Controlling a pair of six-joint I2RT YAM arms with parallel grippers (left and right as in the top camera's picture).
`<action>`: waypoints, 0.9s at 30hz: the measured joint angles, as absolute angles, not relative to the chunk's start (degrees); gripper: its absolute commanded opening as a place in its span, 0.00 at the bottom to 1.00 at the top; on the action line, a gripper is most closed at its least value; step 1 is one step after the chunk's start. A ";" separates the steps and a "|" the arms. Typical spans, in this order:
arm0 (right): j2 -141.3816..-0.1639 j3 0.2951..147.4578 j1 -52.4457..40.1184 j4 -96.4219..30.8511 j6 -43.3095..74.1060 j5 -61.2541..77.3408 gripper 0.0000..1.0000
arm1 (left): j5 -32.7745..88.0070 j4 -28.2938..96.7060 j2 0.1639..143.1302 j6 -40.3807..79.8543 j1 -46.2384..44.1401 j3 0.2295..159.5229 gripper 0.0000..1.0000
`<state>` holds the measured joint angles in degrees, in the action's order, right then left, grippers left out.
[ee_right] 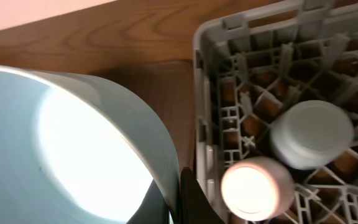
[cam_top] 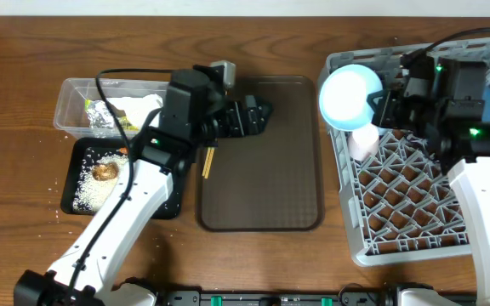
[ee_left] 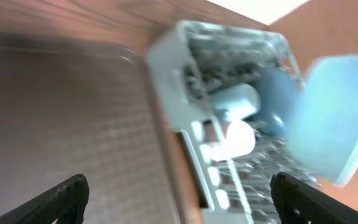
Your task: Sort waste into correct bins and load items into the dishwasher rack
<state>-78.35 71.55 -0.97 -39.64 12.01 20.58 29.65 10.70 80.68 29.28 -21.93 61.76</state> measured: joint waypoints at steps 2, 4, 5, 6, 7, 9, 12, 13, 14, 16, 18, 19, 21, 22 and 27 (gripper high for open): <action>-78.35 71.55 -1.93 -39.68 12.21 19.88 0.01 | 32.18 8.60 80.71 30.04 -22.90 61.76 0.80; -78.37 71.55 -2.42 -39.68 12.27 19.49 0.01 | 35.38 5.72 80.71 30.17 -23.49 61.76 0.80; -78.37 71.55 -2.57 -39.68 12.43 19.31 0.01 | 36.82 4.51 80.71 30.15 -23.68 61.76 0.80; -78.37 71.55 -2.68 -39.66 12.58 19.18 0.01 | 37.85 3.92 80.71 30.22 -23.94 61.76 0.80; -78.37 71.55 -2.85 -39.64 12.64 19.05 0.01 | 38.39 3.84 80.71 30.20 -24.25 61.76 0.80; -78.37 71.55 -3.14 -39.46 12.84 18.81 0.01 | 38.35 4.05 80.71 30.22 -25.34 61.76 0.80; -78.48 71.55 -3.92 -39.20 13.02 18.31 0.01 | 36.84 3.99 80.71 30.22 -27.70 61.76 0.80; -78.59 71.55 -4.34 -39.16 13.04 18.20 0.01 | 35.66 4.01 80.71 30.22 -28.60 61.76 0.80; -78.70 71.55 -4.40 -39.16 13.06 18.24 0.01 | 34.24 4.01 80.71 30.22 -29.47 61.76 0.80; -79.02 71.55 -4.95 -39.16 13.06 18.11 0.01 | 30.94 3.95 80.82 30.22 -31.31 61.76 0.80; -79.15 71.55 -5.43 -39.18 13.08 17.96 0.01 | 27.51 3.70 81.01 30.22 -33.15 61.76 0.80; -79.24 71.55 -5.82 -39.18 13.08 17.96 0.01 | 25.69 3.57 81.10 30.22 -34.02 61.76 0.80; -79.26 71.55 -6.52 -39.18 13.08 18.00 0.01 | 21.96 3.51 81.23 30.20 -35.70 61.76 0.79; -79.26 71.55 -6.85 -39.18 13.08 17.96 0.01 | 20.23 3.51 81.30 30.22 -36.36 61.76 0.79; -79.29 71.55 -8.97 -39.18 13.50 17.98 0.01 | 14.37 2.42 82.15 30.22 -37.41 61.76 0.78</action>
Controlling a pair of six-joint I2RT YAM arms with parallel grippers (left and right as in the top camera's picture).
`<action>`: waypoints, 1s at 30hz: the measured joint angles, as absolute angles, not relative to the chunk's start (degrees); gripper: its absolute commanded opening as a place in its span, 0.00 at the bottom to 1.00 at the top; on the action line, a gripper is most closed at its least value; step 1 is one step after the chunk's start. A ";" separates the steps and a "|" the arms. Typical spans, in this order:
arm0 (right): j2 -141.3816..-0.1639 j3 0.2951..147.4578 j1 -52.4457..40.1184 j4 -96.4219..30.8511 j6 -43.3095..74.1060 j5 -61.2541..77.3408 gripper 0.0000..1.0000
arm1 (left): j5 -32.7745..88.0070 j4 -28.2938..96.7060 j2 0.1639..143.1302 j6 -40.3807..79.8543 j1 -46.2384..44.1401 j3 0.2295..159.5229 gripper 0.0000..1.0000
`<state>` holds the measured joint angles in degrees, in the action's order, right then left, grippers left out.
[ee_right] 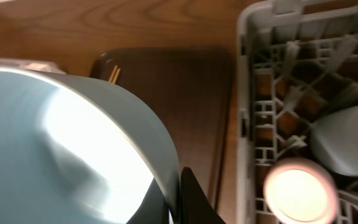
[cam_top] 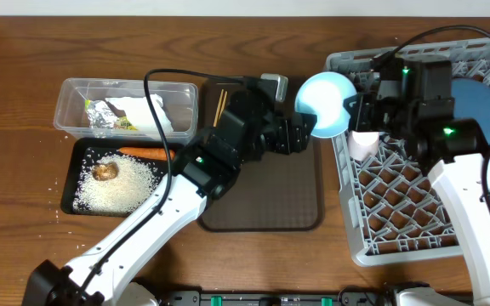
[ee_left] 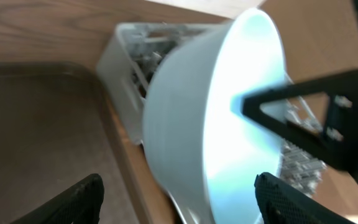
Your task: Sort waste into correct bins and load items into the dishwasher rack
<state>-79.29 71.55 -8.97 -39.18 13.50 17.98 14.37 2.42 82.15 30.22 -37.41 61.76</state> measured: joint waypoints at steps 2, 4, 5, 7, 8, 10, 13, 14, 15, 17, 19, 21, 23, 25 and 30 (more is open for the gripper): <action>-79.29 71.55 -10.17 -39.18 13.65 17.98 0.01 | 13.08 1.39 83.50 30.22 -37.39 61.76 0.75; -79.29 71.55 -11.42 -39.16 13.69 17.98 0.01 | 12.38 -0.01 85.19 30.20 -37.41 61.76 0.71; -79.29 71.55 -11.92 -39.18 13.69 18.00 0.01 | 12.05 -0.47 85.93 30.30 -37.41 61.76 0.68; -79.29 71.55 -12.75 -39.18 13.69 17.85 0.01 | 11.68 -1.02 87.15 30.30 -37.41 61.76 0.62; -79.31 71.55 -13.06 -39.20 13.69 17.30 0.01 | 11.53 -1.15 87.59 30.37 -37.39 61.76 0.58; -79.37 71.55 -13.06 -39.20 13.72 17.02 0.01 | 11.20 -1.39 87.79 30.44 -37.34 61.76 0.52; -79.40 71.55 -13.10 -39.20 13.72 17.04 0.01 | 10.66 -1.63 87.70 30.65 -37.39 61.76 0.37; -79.40 71.55 -13.10 -39.22 13.69 16.99 0.01 | 10.46 -1.63 87.70 30.81 -37.36 61.76 0.32; -79.42 71.55 -13.17 -39.27 13.69 16.84 0.01 | 10.20 -1.65 87.70 30.83 -37.32 61.76 0.27; -79.48 71.55 -13.32 -39.46 13.69 15.97 0.01 | 10.09 -1.96 87.64 31.00 -37.17 61.78 0.19; -79.50 71.55 -13.34 -39.53 13.69 15.81 0.01 | 9.50 -1.85 87.59 31.14 -37.01 61.87 0.15; -79.55 71.55 -13.37 -39.46 13.69 15.77 0.01 | 9.41 -1.83 87.59 31.11 -36.91 61.87 0.10; -79.55 71.55 -13.37 -39.53 13.69 15.75 0.01 | 9.41 -1.80 87.59 31.11 -36.86 61.87 0.06; -79.55 71.55 -13.37 -39.48 13.69 15.81 0.02 | 9.43 -1.78 87.55 31.11 -36.80 61.87 0.06; -79.55 71.55 -13.37 -38.04 14.52 16.08 0.40 | 9.04 -1.04 87.53 31.09 -36.69 61.87 0.06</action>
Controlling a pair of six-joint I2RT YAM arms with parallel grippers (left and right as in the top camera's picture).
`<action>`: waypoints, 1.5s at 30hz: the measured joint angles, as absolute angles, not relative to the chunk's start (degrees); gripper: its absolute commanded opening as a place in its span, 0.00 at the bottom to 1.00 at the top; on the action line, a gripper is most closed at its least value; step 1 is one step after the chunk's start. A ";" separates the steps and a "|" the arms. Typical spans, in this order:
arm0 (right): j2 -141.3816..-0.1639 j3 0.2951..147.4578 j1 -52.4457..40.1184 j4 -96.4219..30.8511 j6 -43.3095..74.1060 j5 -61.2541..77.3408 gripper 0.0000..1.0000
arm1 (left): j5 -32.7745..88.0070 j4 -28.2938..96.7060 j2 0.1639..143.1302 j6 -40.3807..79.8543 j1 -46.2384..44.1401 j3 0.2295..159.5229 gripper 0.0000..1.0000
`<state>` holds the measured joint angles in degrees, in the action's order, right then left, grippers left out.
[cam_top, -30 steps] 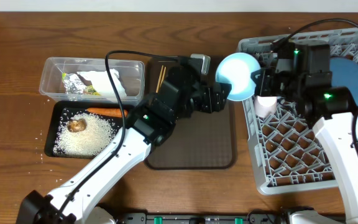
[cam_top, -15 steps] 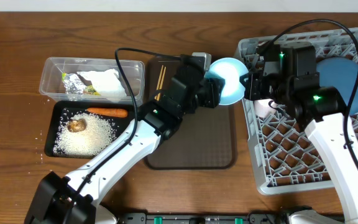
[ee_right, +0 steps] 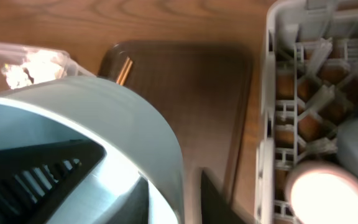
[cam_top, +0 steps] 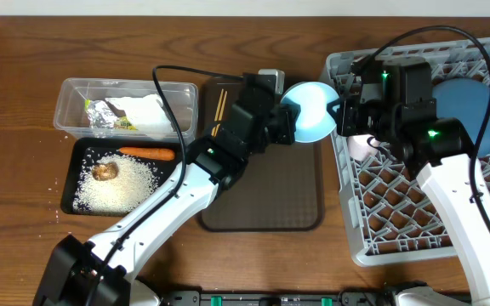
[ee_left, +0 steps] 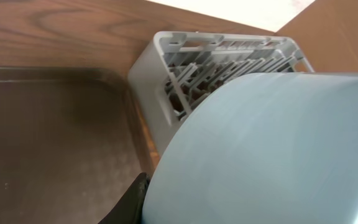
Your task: Sort waste into correct bins and load items into the dishwasher rack
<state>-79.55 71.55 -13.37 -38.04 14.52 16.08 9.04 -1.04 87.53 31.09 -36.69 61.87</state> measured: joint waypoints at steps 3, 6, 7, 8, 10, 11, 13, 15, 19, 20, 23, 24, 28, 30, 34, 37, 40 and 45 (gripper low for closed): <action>-79.55 71.55 -13.37 -36.45 14.63 16.49 0.63 | 8.97 0.03 87.20 31.09 -36.53 61.87 0.06; -79.29 71.55 -13.37 -35.03 14.76 17.58 0.83 | 9.04 1.78 86.19 31.05 -36.10 61.87 0.06; -79.07 71.55 -13.37 -34.76 14.66 18.09 0.87 | 9.23 2.15 85.69 30.81 -35.83 61.87 0.06; -78.67 71.55 -13.37 -34.61 14.39 18.70 0.89 | 9.98 2.37 85.17 30.37 -35.38 61.87 0.06; -77.80 71.55 -13.37 -34.72 13.76 20.01 0.90 | 12.08 2.48 84.07 29.78 -34.30 61.87 0.06; -77.23 71.55 -13.37 -34.98 13.56 20.84 0.89 | 13.93 2.48 83.33 29.67 -33.43 61.87 0.06; -76.31 71.55 -13.37 -35.88 13.37 22.48 0.88 | 17.78 2.55 82.13 29.69 -31.70 61.87 0.06; -75.81 71.55 -13.37 -36.93 13.19 24.58 0.83 | 21.87 2.72 81.30 30.20 -29.78 61.87 0.06; -75.72 71.55 -13.37 -38.13 12.60 28.45 0.74 | 29.76 2.90 81.10 31.59 -26.30 61.87 0.06; -75.72 71.55 -13.37 -38.04 12.56 29.06 0.74 | 30.87 3.01 81.10 31.75 -25.85 61.87 0.06; -75.72 71.55 -13.37 -37.26 12.53 30.30 0.75 | 33.74 3.53 81.10 32.12 -25.39 61.87 0.06; -75.72 71.55 -13.37 -36.80 12.51 30.55 0.75 | 34.57 4.05 81.10 32.27 -25.39 61.87 0.06; -75.75 71.55 -13.37 -35.31 12.45 31.24 0.73 | 36.32 4.73 81.10 32.67 -25.45 61.87 0.06; -75.88 71.55 -13.37 -34.68 12.14 31.40 0.69 | 36.93 4.78 81.10 32.82 -25.45 61.87 0.06; -76.73 71.55 -13.45 -34.33 11.18 31.90 0.52 | 38.57 4.75 81.10 32.84 -25.45 61.87 0.06; -77.43 71.55 -13.78 -33.63 11.42 33.69 0.55 | 40.12 4.93 81.10 33.43 -25.34 61.87 0.06; -77.54 71.55 -13.78 -32.56 11.31 35.62 0.57 | 42.35 4.60 81.10 34.83 -24.69 61.87 0.06; -77.54 71.55 -13.78 -31.66 11.31 40.40 0.58 | 46.19 4.25 81.10 36.34 -21.61 61.87 0.06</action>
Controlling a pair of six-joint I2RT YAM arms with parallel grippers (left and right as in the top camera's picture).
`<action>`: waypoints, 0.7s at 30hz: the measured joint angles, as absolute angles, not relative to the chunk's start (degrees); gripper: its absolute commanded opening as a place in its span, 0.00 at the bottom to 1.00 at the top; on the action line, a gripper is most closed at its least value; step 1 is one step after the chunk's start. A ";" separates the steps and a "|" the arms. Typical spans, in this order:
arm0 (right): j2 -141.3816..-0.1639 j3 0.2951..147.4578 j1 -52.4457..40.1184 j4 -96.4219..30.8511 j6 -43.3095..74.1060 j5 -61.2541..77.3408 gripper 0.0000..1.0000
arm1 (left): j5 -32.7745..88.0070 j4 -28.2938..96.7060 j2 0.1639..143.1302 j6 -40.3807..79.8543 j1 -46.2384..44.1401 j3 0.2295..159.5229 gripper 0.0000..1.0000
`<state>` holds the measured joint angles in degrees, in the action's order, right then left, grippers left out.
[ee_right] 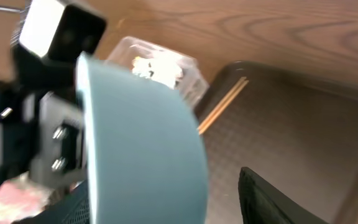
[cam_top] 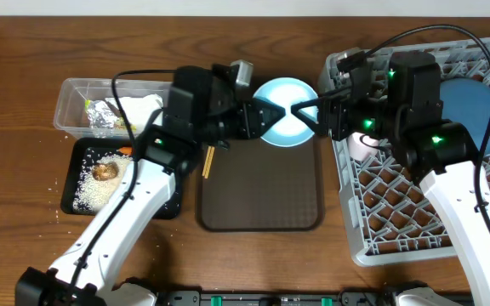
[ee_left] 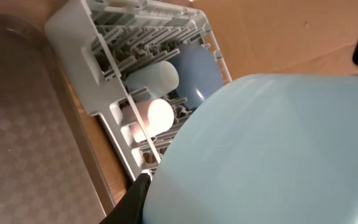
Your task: Sort waste into correct bins and load items into the dishwasher rack
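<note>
A light blue bowl (cam_top: 286,126) hangs over the far end of the brown tray (cam_top: 262,195). My left gripper (cam_top: 260,119) is shut on the bowl's left rim. In the left wrist view the bowl (ee_left: 266,155) fills the frame and only one dark finger (ee_left: 132,202) shows. My right gripper (cam_top: 309,115) stands open at the bowl's right side. In the right wrist view its fingers are spread wide on either side of the bowl (ee_right: 142,143). The grey dishwasher rack (cam_top: 356,246) on the right holds a blue plate (cam_top: 475,102) and a pink cup (cam_top: 362,146).
Wooden chopsticks (cam_top: 208,160) lie at the tray's left edge. A clear bin (cam_top: 75,93) with foil and wrappers stands at the far left. In front of it is a black tray (cam_top: 83,183) with rice and food scraps. Loose rice lies on the table beside it.
My right gripper has opened and let go of the bowl. The left gripper still holds it and has drawn back to the left, so the bowl is now over the tray's far end.
My right gripper first held the bowl at the rack's left edge while the left stood open over the tray. Then the bowl was between the arms with the open left gripper beside it. Later both held it. Now only the left does.
</note>
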<state>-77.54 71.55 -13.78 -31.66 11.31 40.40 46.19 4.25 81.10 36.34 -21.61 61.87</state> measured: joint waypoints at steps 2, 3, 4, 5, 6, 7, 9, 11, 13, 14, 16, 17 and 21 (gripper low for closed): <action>-77.54 71.55 -13.78 -31.40 11.31 42.37 0.56 | 47.66 4.19 81.10 36.71 -19.79 61.87 0.06; -77.54 71.55 -13.78 -31.27 11.31 42.98 0.53 | 47.97 4.16 81.10 36.91 -19.33 61.87 0.06; -77.54 71.55 -13.78 -31.00 11.29 43.70 0.50 | 48.29 4.14 81.10 37.12 -18.87 61.87 0.06; -77.54 71.55 -13.78 -30.70 11.25 44.38 0.50 | 48.64 4.12 81.10 37.30 -18.41 61.87 0.06; -77.54 71.55 -13.80 -30.39 11.31 44.95 0.50 | 48.82 4.10 81.10 37.47 -18.24 61.87 0.06; -77.54 71.55 -13.80 -30.26 11.35 45.47 0.50 | 49.12 4.10 81.10 37.54 -18.15 61.87 0.06; -77.54 71.55 -13.78 -29.76 11.51 46.33 0.53 | 49.47 4.05 81.10 37.56 -18.09 61.87 0.06; -77.54 71.55 -13.78 -29.23 11.62 46.89 0.57 | 49.82 4.08 81.10 37.58 -18.11 61.87 0.06; -77.54 71.55 -13.78 -28.80 11.75 47.20 0.61 | 50.46 4.05 81.10 37.69 -18.11 61.87 0.06; -77.54 71.55 -13.78 -28.71 11.84 47.31 0.61 | 50.96 4.05 81.10 37.69 -18.11 61.87 0.06; -77.54 71.55 -13.78 -28.56 11.75 47.64 0.62 | 51.86 4.05 81.10 37.71 -18.11 61.87 0.06; -77.54 71.55 -13.78 -28.47 11.77 47.68 0.63 | 52.38 4.05 81.10 37.76 -18.11 61.87 0.06; -77.54 71.55 -13.78 -27.55 11.77 48.03 0.61 | 54.13 3.46 81.10 38.26 -18.09 61.87 0.06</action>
